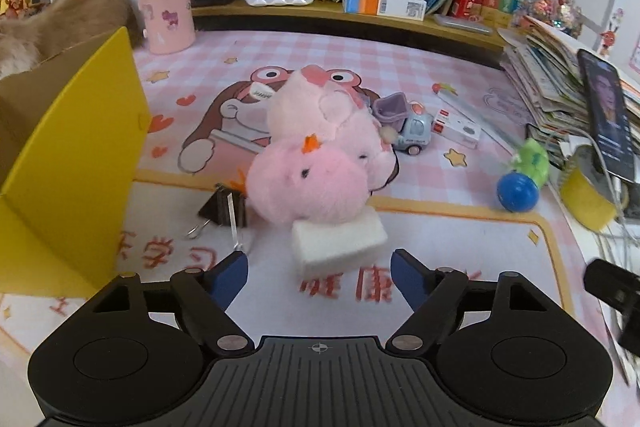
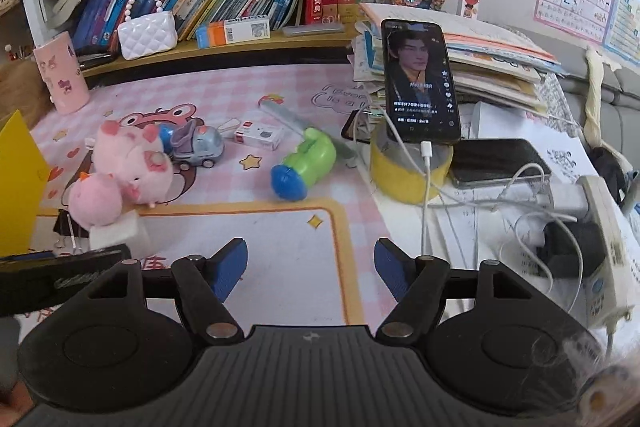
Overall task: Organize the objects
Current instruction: 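Grasp the white cube with the left tool while the right tool grasps the green-blue toy, then lift the white cube and green-blue toy and carry both over the yellow box, then open the left tool to drop the cube while the right tool releases the green toy into the box, then withdraw both open tools from the box toward the pink plush pigs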
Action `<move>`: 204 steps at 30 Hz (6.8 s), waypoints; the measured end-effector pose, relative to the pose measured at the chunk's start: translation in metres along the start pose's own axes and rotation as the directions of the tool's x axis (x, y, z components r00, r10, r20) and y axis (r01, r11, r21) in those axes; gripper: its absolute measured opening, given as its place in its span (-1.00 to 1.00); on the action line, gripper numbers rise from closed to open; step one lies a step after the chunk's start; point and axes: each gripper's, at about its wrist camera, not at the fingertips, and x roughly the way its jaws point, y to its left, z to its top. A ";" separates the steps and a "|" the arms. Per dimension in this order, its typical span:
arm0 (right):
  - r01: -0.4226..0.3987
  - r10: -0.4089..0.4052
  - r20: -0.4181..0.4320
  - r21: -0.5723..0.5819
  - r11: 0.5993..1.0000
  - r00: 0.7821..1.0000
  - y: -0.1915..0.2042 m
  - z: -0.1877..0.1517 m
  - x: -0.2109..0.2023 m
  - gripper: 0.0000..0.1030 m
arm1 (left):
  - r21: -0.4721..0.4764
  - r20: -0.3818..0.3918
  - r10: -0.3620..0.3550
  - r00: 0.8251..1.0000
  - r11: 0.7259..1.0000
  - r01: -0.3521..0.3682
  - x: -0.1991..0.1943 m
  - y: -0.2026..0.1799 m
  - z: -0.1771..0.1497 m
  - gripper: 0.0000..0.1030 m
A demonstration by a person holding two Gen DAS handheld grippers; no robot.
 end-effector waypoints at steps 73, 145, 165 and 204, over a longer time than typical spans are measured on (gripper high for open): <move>-0.200 0.200 -0.084 -0.001 0.980 0.976 0.153 -0.105 -0.098 -0.15 | -0.125 0.048 -0.054 0.997 0.990 0.060 -0.165 0.228 -0.114 -0.10; -0.395 0.446 0.121 -0.306 0.867 0.887 0.347 0.045 -0.067 -0.15 | -0.133 0.313 0.107 0.944 0.989 -0.068 -0.156 0.306 0.017 -0.10; -0.460 0.369 -0.274 -0.521 0.719 0.888 0.410 0.078 0.071 -0.12 | -0.139 0.112 0.193 0.975 0.974 -0.177 -0.065 0.291 0.043 -0.09; -0.347 0.402 0.149 -0.296 0.890 0.904 0.332 0.003 -0.099 0.33 | -0.128 0.280 0.264 0.923 0.963 -0.237 -0.189 0.323 -0.024 0.71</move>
